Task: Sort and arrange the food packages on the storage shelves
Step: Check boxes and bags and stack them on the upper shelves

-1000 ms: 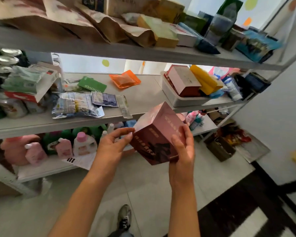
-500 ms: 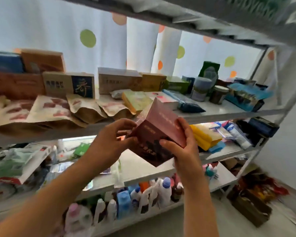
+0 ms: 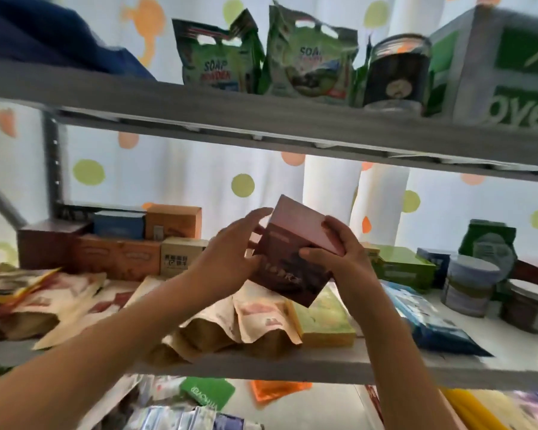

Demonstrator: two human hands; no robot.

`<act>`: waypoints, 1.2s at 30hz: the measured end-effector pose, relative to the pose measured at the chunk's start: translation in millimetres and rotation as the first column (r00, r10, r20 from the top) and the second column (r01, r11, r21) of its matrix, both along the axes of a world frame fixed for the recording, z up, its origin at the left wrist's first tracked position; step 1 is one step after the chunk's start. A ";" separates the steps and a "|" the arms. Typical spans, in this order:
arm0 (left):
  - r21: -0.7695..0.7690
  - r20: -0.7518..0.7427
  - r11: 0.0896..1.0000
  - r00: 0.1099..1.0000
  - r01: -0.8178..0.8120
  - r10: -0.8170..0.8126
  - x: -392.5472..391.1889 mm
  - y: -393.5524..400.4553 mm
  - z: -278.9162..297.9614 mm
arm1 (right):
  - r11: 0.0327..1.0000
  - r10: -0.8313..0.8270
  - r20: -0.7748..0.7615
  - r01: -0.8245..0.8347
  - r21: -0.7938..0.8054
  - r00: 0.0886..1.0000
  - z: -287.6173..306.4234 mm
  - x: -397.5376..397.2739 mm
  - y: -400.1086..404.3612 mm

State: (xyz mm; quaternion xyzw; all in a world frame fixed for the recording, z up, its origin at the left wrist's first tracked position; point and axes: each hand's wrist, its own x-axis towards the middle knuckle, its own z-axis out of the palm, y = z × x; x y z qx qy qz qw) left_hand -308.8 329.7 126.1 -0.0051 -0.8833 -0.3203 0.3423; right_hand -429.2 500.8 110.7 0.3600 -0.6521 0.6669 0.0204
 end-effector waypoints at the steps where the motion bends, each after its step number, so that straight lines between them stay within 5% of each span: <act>1: -0.020 0.006 0.999 1.000 -0.029 0.029 -5.0 -9.5 4.6 | 1.000 0.032 -0.004 -0.032 0.000 0.999 3.6 -9.5 -10.9; 8: -0.262 -0.043 0.939 0.974 -0.224 0.220 -52.2 -91.3 24.6 | 0.987 0.152 -0.102 -0.156 -0.025 0.983 24.6 -75.7 -103.2; 19: -0.655 -0.198 0.615 0.885 -0.439 0.421 -122.9 -208.1 46.6 | 0.971 0.210 -0.113 -0.193 0.138 0.971 43.1 -154.1 -221.3; 26: -0.710 -0.079 0.608 0.897 -0.357 0.435 -152.0 -244.8 48.5 | 0.940 0.247 -0.004 -0.238 0.243 0.969 37.6 -194.6 -264.0; 32: -0.821 0.095 0.514 0.827 -0.250 0.554 -159.2 -252.4 32.7 | 0.849 0.280 0.066 -0.279 0.450 0.958 20.0 -213.1 -286.3; 36: -0.806 0.211 0.557 0.780 -0.202 0.589 -160.5 -253.6 17.3 | 0.776 0.301 0.011 -0.252 0.579 0.953 9.6 -209.8 -291.3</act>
